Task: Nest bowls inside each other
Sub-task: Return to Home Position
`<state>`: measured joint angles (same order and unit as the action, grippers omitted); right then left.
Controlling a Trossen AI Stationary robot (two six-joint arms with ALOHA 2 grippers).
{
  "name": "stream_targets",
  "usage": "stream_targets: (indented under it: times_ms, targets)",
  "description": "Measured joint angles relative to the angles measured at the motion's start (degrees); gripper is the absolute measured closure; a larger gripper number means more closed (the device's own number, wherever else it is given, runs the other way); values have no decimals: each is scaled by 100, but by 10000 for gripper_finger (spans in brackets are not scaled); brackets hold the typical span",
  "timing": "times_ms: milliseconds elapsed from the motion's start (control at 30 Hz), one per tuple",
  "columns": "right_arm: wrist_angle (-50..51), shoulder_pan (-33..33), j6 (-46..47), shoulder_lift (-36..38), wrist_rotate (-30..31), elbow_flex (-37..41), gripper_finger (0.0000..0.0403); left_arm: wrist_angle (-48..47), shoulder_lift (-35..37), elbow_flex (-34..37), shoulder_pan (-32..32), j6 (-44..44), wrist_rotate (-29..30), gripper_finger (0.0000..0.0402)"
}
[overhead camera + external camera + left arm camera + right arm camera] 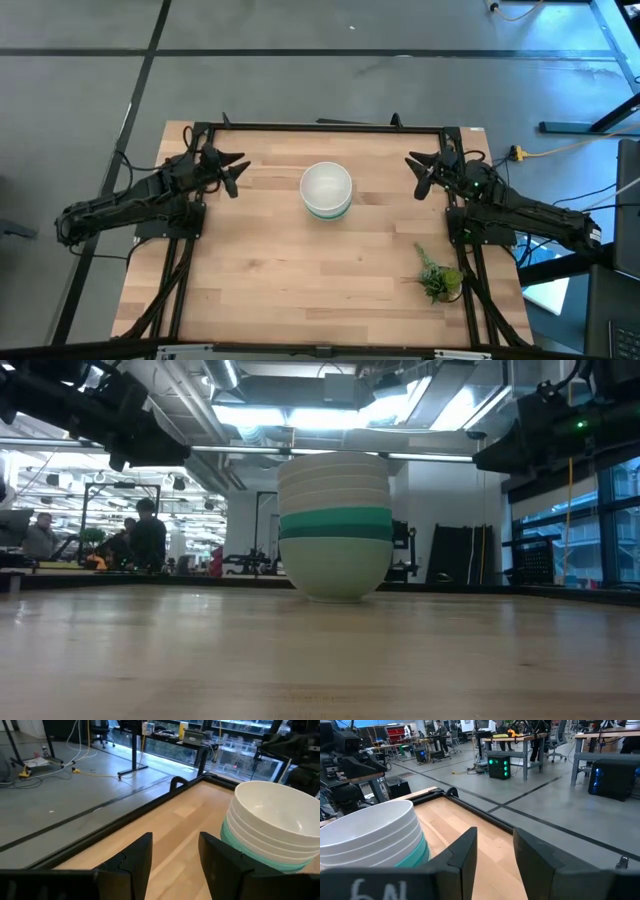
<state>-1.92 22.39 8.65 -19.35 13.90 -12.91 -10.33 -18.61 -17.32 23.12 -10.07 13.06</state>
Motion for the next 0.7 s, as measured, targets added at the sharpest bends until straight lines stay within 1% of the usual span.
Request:
stream_targets:
  times_ms: [200,500,700]
  targets:
    - [11,0,-6,-1,301,0,274,-107,-3,0,2,-4,379,248]
    - [12,0,1,-1,300,0,274,-107,-4,0,2,18,406,248]
    - [12,0,-10,-1,302,0,274,-109,-4,0,2,538,747,248]
